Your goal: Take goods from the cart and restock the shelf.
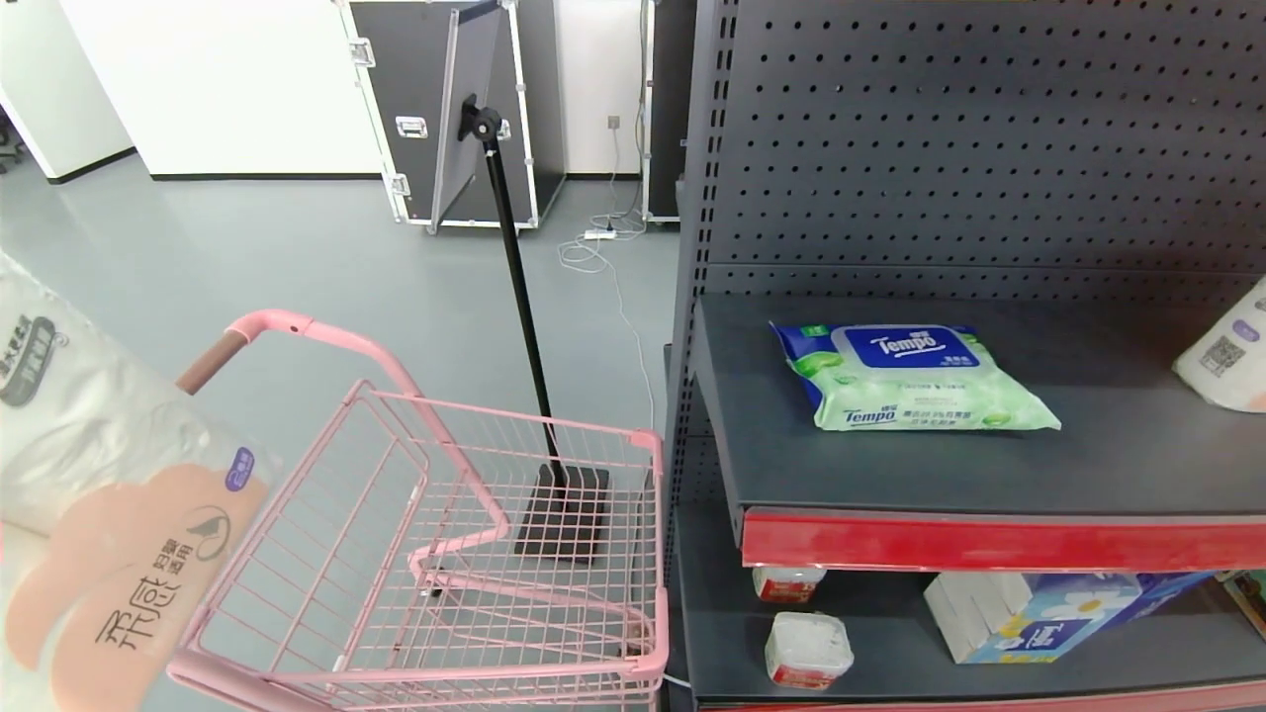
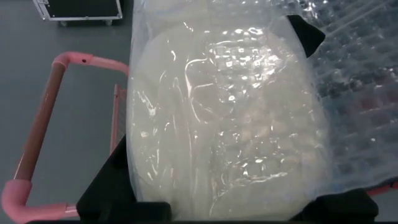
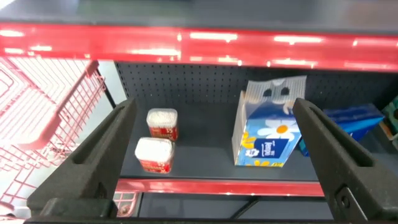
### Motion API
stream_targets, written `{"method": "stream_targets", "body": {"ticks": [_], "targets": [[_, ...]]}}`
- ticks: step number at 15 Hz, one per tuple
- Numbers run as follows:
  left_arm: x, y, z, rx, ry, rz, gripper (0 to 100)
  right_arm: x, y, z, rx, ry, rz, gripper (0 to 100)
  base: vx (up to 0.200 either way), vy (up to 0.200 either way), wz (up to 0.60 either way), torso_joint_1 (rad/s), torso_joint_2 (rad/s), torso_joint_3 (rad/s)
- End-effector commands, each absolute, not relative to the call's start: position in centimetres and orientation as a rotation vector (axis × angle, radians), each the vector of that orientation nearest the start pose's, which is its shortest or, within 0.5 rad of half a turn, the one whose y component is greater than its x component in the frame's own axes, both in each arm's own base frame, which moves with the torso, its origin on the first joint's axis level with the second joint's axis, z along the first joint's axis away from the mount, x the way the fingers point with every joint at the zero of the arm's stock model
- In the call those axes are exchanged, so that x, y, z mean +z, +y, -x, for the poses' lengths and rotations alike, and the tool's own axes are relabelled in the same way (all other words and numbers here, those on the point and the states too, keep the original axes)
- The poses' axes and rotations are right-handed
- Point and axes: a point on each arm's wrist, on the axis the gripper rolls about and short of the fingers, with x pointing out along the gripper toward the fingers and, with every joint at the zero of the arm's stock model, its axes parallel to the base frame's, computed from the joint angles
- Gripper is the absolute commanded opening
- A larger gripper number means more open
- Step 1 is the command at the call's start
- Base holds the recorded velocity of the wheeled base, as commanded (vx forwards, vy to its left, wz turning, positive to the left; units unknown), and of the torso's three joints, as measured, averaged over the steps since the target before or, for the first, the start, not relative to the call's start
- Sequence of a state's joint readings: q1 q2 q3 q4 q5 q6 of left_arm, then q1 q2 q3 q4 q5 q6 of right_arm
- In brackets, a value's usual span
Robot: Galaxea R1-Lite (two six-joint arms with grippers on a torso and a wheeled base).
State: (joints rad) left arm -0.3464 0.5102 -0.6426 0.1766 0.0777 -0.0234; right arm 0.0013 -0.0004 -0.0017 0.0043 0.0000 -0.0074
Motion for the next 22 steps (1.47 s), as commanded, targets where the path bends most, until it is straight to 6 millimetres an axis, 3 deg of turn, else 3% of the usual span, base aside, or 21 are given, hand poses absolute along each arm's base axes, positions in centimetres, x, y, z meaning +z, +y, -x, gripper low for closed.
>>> {"method": "stream_targets", "body": {"ticks": [1, 7, 19, 22], "targets": [[24.2, -0.1, -0.9, -0.269, 0.058, 0.006, 0, 7.5, 0.0, 2.3, 0.003, 0.003, 0.008, 100, 0.0, 0.0, 0.0, 0.193, -0.52, -0.325], [25.2, -0.6, -2.2, -0.27, 0.032, 0.01, 0, 7.5, 0.0, 2.3, 0.003, 0.003, 0.008, 100, 0.0, 0.0, 0.0, 0.169, -0.4, -0.241], [25.0, -0.6, -2.1, -0.264, 0.036, -0.02, 0, 7.5, 0.0, 2.3, 0.003, 0.003, 0.009, 100, 0.0, 0.0, 0.0, 0.152, -0.36, -0.199], [24.8, -0.6, -2.2, -0.264, 0.043, -0.023, 0, 7.5, 0.0, 2.3, 0.005, 0.003, 0.008, 100, 0.0, -0.2, 0.0, 0.006, -0.01, -0.007]]}}
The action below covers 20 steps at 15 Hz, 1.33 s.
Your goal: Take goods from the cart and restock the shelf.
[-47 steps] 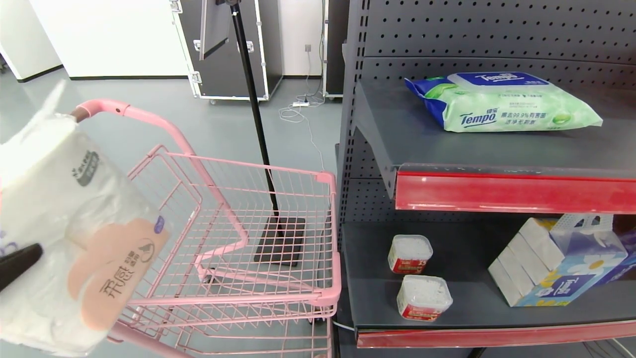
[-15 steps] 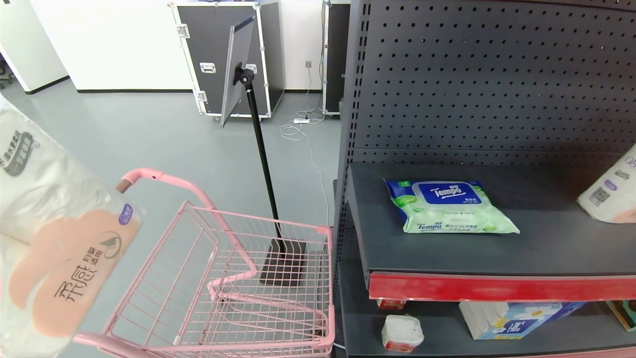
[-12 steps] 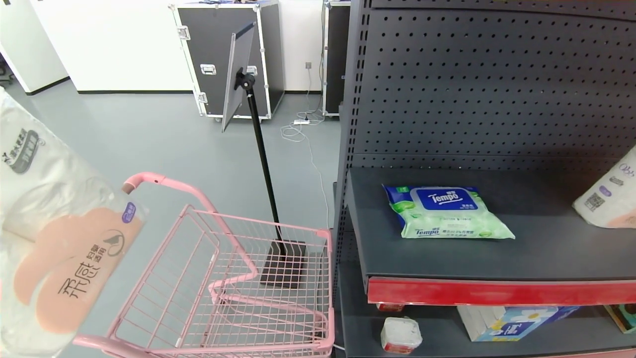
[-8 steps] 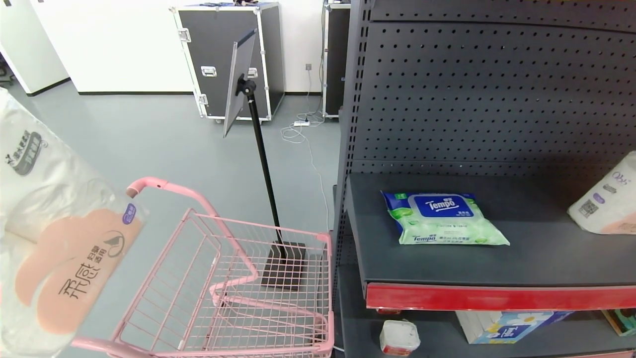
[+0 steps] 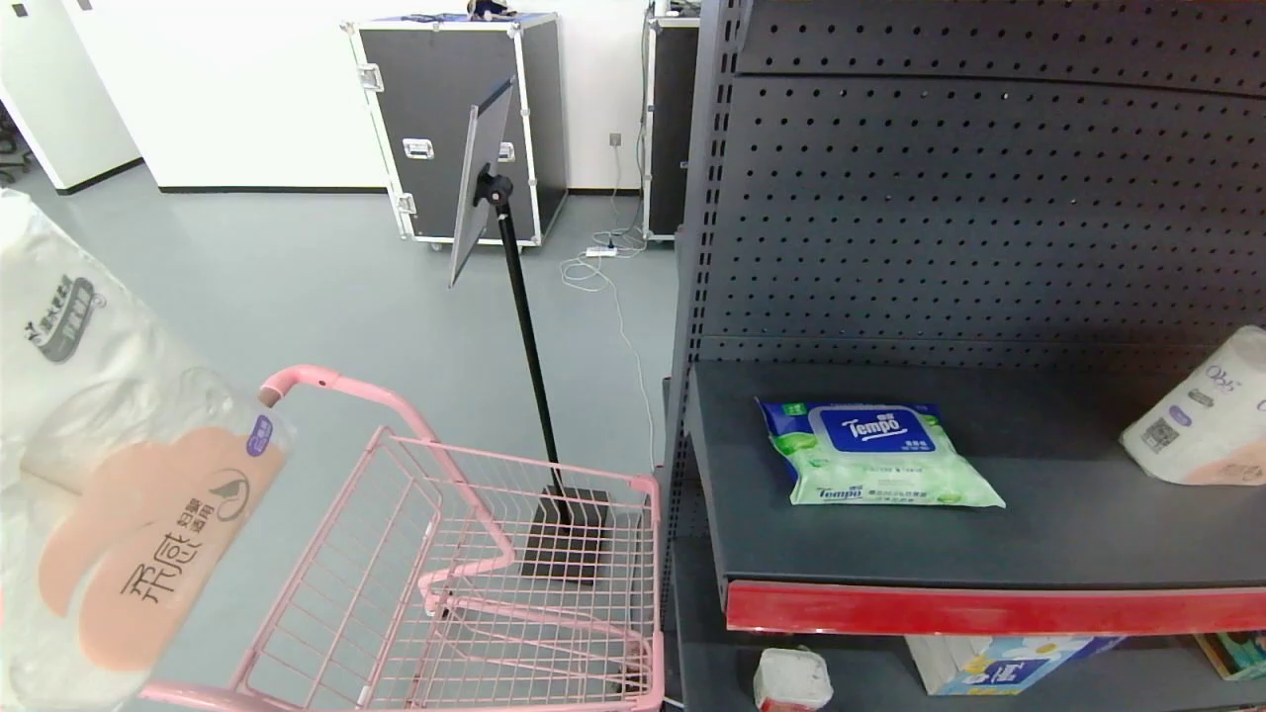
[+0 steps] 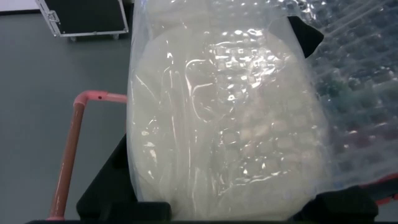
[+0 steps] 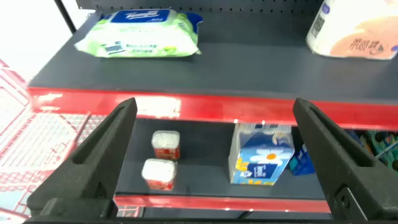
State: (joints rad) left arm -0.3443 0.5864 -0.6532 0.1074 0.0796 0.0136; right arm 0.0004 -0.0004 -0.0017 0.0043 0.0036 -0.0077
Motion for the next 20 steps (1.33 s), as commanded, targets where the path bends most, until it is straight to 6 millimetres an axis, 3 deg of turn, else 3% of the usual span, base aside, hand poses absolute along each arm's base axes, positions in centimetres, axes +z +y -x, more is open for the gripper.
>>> {"method": "stream_targets", "body": {"ticks": [1, 20], "targets": [[24.8, -0.59, -2.19, -0.264, 0.043, -0.023, 0, 7.54, 0.01, 2.29, 0.006, 0.003, 0.008, 100, 0.0, -0.2, 0.0, 0.017, 0.0, -0.012], [24.83, -0.48, -1.87, -0.266, 0.03, -0.022, 0, 7.54, 0.01, 2.29, 0.008, 0.003, 0.006, 100, 0.0, -0.2, 0.0, 0.004, 0.0, 0.003]]}}
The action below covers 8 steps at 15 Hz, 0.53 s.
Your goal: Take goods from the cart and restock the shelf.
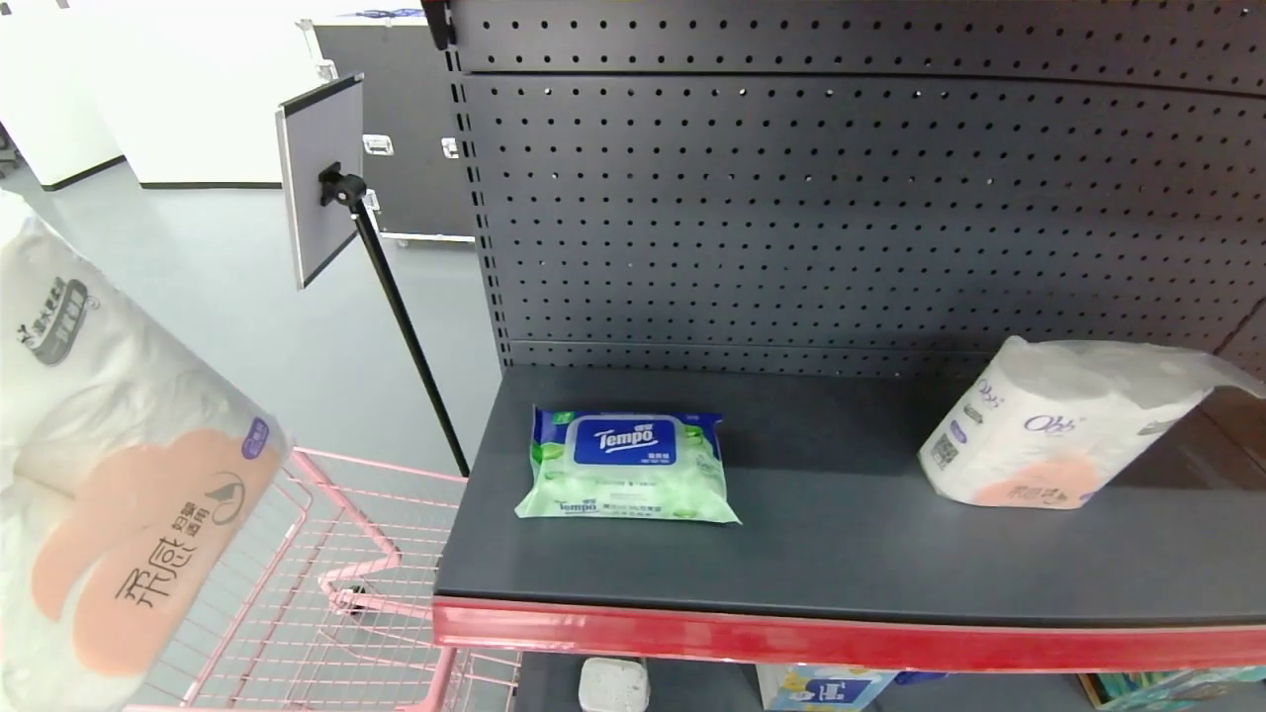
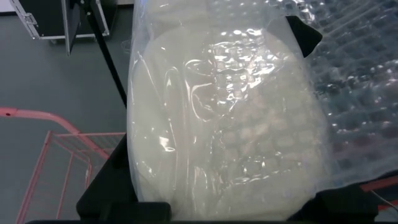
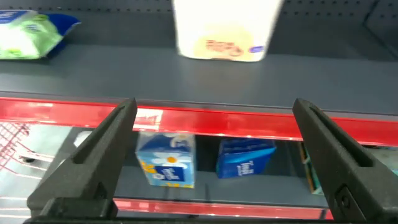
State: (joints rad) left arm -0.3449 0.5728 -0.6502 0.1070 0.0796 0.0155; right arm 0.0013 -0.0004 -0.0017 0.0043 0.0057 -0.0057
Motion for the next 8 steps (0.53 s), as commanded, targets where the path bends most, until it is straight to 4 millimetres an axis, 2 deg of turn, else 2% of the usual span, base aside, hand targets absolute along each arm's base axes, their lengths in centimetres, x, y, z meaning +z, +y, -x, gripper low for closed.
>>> {"method": "stream_targets", "body": {"ticks": [1, 8], "targets": [[24.83, -0.48, -1.87, -0.266, 0.03, -0.022, 0, 7.54, 0.01, 2.29, 0.008, 0.003, 0.006, 100, 0.0, -0.2, 0.0, 0.002, -0.01, 0.007], [24.84, -0.45, -1.8, -0.266, 0.027, -0.021, 0, 7.54, 0.01, 2.29, 0.008, 0.003, 0.008, 100, 0.0, -0.2, 0.0, 0.002, 0.0, 0.003]]}}
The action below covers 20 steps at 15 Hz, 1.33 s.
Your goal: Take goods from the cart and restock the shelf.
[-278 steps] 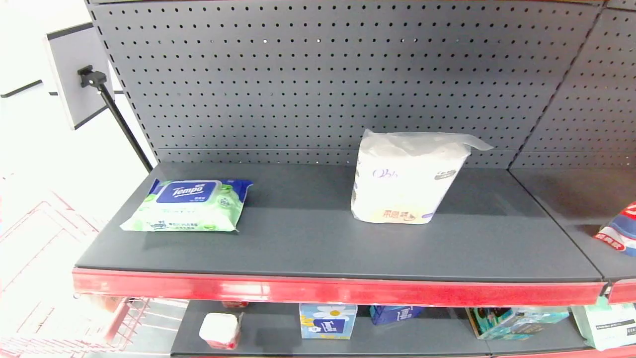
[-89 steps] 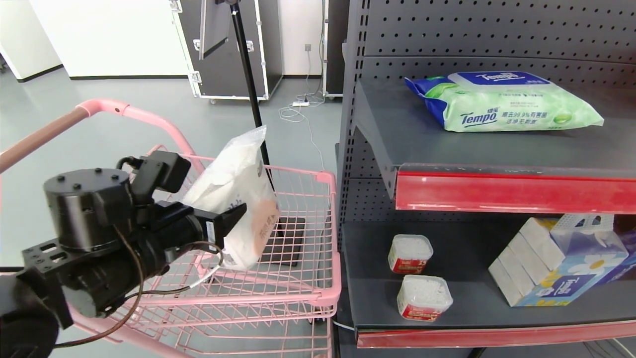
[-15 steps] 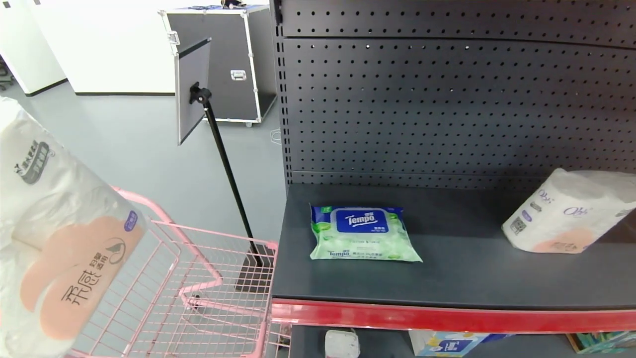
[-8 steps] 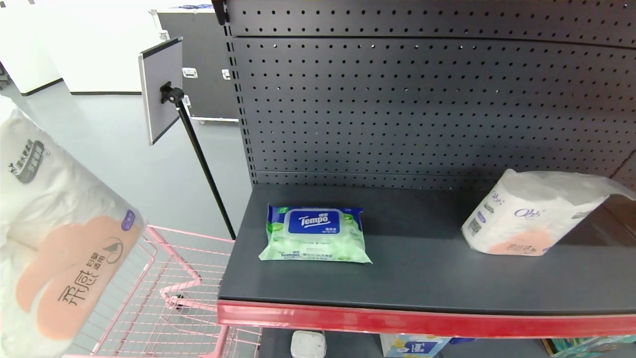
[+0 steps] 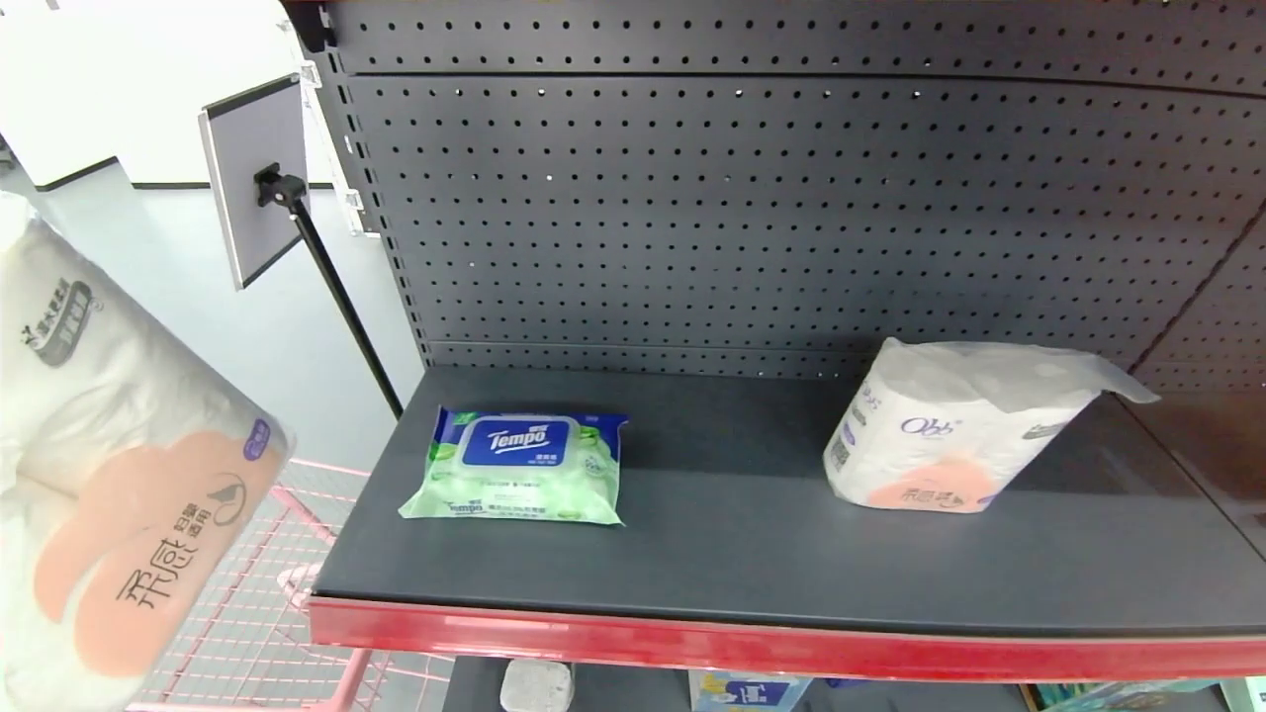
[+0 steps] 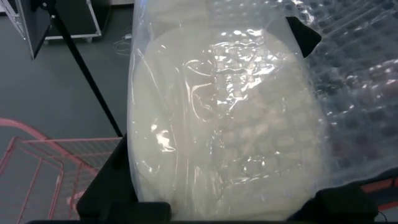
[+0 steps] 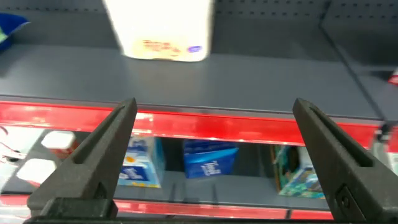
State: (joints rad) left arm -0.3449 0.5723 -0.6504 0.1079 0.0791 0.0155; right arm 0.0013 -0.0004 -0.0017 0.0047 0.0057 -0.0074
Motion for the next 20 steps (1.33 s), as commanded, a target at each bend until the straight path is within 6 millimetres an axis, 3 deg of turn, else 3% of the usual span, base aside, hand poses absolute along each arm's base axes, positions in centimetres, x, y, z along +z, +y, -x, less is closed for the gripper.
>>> {"method": "stream_targets", "body": {"ticks": [1, 14, 16, 17, 18, 19, 20], "targets": [[24.8, -0.5, -1.8, -0.266, 0.028, -0.022, 0, 7.5, 0.0, 2.3, 0.008, 0.003, 0.008, 100, 0.0, -0.2, 0.0, 0.007, 0.01, 0.002], [24.4, -0.6, -2.0, -0.273, 0.038, -0.058, 0, 7.6, 0.0, 2.3, 0.011, 0.006, 0.009, 100, 0.0, -0.2, 0.0, 0.002, 0.0, 0.002], [24.3, -0.6, -2.1, -0.273, 0.043, -0.061, 0, 8.1, 0.1, 2.4, 0.051, -0.005, 0.011, 100, 0.0, 0.0, 0.0, 0.0, 0.0, 0.0], [24.4, -0.6, -2.2, -0.274, 0.044, -0.061, 0, 12.3, 0.1, 1.9, 0.071, 0.001, 0.001, 100, 0.0, 0.0, 0.0, 0.0, 0.0, 0.0], [24.4, -0.7, -2.4, -0.274, 0.052, -0.063, 0, 18.6, 0.1, -0.2, 0.07, 0.016, -0.062, 100, 0.0, 0.0, 0.0, 0.0, 0.0, 0.0], [24.3, -0.8, -2.7, -0.275, 0.065, -0.066, 0, 23.0, 0.2, -2.2, 0.091, -0.002, -0.115, 100, 0.0, 0.0, 0.0, 0.0, 0.0, 0.0], [24.4, -0.9, -3.1, -0.277, 0.079, -0.068, 0, 24.3, 0.4, -4.2, 0.132, 0.036, -0.103, 100, 0.0, 0.0, 0.0, 0.0, 0.0, 0.0]]}}
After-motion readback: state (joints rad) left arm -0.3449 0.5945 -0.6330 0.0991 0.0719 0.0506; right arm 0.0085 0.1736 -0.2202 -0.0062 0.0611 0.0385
